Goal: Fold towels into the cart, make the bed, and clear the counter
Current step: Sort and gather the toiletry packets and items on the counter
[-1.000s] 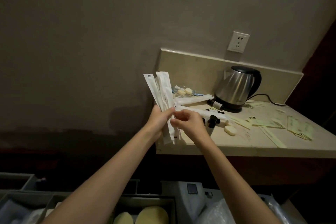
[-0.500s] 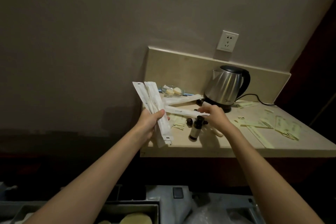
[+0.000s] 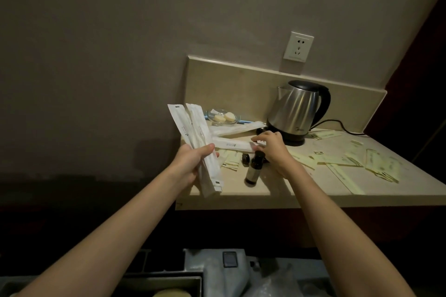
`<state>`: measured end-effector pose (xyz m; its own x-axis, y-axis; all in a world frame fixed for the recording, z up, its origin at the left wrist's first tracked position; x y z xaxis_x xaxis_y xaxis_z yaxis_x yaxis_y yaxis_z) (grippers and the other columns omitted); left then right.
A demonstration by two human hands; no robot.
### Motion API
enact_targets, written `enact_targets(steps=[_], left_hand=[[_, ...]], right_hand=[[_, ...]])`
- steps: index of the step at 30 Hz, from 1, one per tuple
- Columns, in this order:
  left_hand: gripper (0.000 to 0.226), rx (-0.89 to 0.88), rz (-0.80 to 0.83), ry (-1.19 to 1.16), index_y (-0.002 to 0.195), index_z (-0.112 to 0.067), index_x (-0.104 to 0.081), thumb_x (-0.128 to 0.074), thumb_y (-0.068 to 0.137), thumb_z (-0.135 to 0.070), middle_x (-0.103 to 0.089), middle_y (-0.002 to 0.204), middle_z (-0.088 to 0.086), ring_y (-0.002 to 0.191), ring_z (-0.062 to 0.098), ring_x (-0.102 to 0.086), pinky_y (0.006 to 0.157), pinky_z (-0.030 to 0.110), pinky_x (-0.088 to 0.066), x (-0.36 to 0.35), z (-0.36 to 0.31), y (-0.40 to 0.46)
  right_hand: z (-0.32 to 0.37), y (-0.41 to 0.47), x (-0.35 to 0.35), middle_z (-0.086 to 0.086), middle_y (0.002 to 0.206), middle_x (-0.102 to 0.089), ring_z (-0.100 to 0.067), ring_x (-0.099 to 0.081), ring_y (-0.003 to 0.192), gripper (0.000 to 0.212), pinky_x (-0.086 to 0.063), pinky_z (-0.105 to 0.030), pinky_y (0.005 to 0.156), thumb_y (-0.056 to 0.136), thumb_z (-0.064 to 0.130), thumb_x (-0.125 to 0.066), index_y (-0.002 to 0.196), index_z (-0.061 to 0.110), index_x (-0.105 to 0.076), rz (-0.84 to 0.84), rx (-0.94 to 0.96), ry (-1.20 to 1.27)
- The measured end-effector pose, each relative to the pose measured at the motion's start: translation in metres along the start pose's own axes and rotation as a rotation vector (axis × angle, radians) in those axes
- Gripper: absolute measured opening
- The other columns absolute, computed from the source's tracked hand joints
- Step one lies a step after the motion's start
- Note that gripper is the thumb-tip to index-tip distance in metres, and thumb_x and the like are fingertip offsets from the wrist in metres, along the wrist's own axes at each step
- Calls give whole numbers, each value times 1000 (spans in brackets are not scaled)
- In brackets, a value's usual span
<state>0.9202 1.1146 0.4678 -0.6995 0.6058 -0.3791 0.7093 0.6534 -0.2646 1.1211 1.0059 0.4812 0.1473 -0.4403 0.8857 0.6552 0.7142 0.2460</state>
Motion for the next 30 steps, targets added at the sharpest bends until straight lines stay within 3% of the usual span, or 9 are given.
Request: enact_targets(steps=[3, 6, 9, 14, 19, 25, 30], left_hand=[[51, 12, 4, -15, 135, -5, -45, -64, 87, -8, -67, 106, 14, 94, 24, -67, 82, 44, -54, 0, 0, -1], [50, 40, 13, -50, 135, -5, -43, -62, 88, -7, -67, 108, 15, 92, 23, -68, 69, 38, -57, 1, -1, -3], [55, 65, 26, -66, 137, -5, -42, -64, 87, -6, -70, 103, 14, 89, 22, -70, 61, 34, -59, 0, -1, -7], [58, 71, 25, -59, 134, -5, -44, -69, 81, -3, -65, 107, 16, 91, 22, -67, 68, 35, -57, -2, -3, -12], [47, 26, 61, -103, 128, -5, -50, -66, 83, -6, -68, 105, 12, 91, 19, -68, 87, 39, -53, -7, -6, -21], [27, -39, 103, -92, 116, -6, -59, -62, 90, -11, -71, 104, 9, 97, 21, -68, 94, 46, -50, -18, -11, -40], [30, -100, 158, -160, 121, -2, -58, -58, 92, -11, -69, 105, 14, 90, 22, -69, 75, 35, -58, -14, -15, -70]], right_hand=[[0, 11, -6, -9, 128, -53, -32, -32, 122, 30, -33, -42, 96, 92, 21, -61, 121, 19, -64, 69, -14, -118], [-1, 17, -11, -6, 123, -53, -29, -33, 117, 23, -25, -36, 81, 91, 13, -62, 112, 20, -67, 41, -39, -174], [-3, 18, -10, -5, 118, -56, -28, -36, 117, 19, -23, -35, 80, 90, 17, -64, 108, 18, -68, -12, -50, -144], [4, 3, 18, 0, 107, -68, -21, -60, 103, 24, -45, -42, 92, 87, 27, -66, 109, 16, -67, -146, -72, 3], [25, -16, 58, 2, 99, -68, -15, -62, 92, 24, -54, -40, 81, 84, 29, -69, 106, 17, -68, -254, -66, 211], [79, -57, 64, 0, 90, -66, -16, -64, 81, 20, -58, -37, 72, 84, 24, -71, 100, 13, -68, -180, -90, 452], [128, -105, 41, 6, 71, -66, -11, -62, 65, 4, -46, -22, 55, 83, 20, -68, 82, 16, -67, -162, -83, 583]])
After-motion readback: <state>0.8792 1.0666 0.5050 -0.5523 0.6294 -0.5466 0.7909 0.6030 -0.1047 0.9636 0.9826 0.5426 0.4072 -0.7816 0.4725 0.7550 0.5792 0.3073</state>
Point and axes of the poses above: each hand's wrist, its own y-axis towards the middle knuckle, its own x-axis out of the back of the hand, z = x × y, the point moved 2 cm from there along y, towards the middle knuckle
